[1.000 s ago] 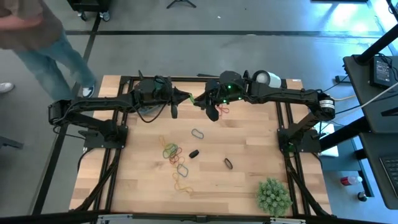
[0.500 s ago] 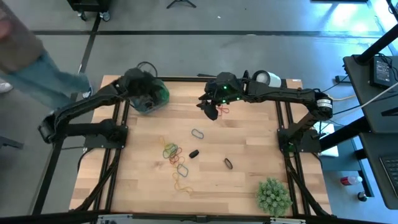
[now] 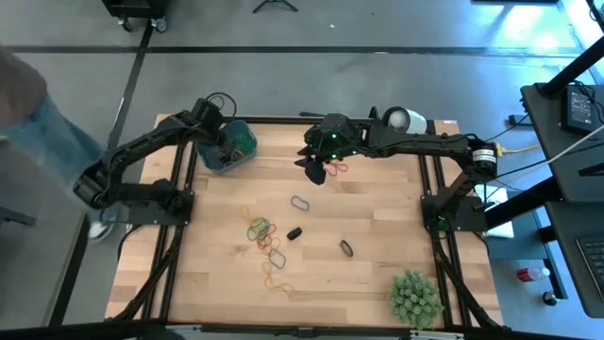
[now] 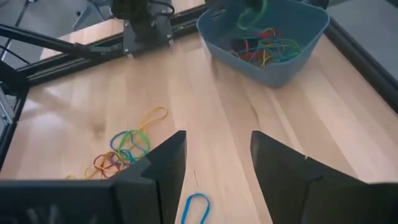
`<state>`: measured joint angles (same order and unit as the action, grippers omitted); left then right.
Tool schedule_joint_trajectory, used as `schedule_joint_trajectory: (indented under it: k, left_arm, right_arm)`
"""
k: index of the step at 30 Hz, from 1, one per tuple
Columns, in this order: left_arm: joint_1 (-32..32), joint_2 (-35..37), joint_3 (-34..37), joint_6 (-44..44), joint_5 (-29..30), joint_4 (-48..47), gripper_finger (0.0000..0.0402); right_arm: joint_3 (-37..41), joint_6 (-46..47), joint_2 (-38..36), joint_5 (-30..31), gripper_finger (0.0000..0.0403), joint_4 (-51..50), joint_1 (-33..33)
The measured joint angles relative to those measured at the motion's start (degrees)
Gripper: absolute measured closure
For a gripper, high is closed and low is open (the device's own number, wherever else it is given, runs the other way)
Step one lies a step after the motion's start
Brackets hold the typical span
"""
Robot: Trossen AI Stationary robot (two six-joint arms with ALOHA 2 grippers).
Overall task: Pick and place rubber bands into bin
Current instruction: Put the top green rubber band into the bin, then put the green rubber band into the bin
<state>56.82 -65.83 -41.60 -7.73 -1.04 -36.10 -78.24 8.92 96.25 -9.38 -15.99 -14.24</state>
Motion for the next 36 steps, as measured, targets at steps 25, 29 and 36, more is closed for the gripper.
schedule_joint_trajectory:
  k: [25,29,36]
  left_arm:
    - [-0.1,1.5,-3.5,-2.1,-0.1,-7.3,0.0256]
    - [-0.1,4.6,-5.3,-2.1,-0.1,-8.8,0.026]
    - [-0.1,9.1,-6.3,-0.8,-0.9,-8.9,0.0261]
  right_arm:
    - [0.0,1.4,0.2,-0.1,0.0221,0.1,0.0]
    - [0.0,3.1,0.2,0.0,0.0221,0.1,0.0]
    - [0.0,10.4,0.2,2.3,0.0223,-2.0,0.1]
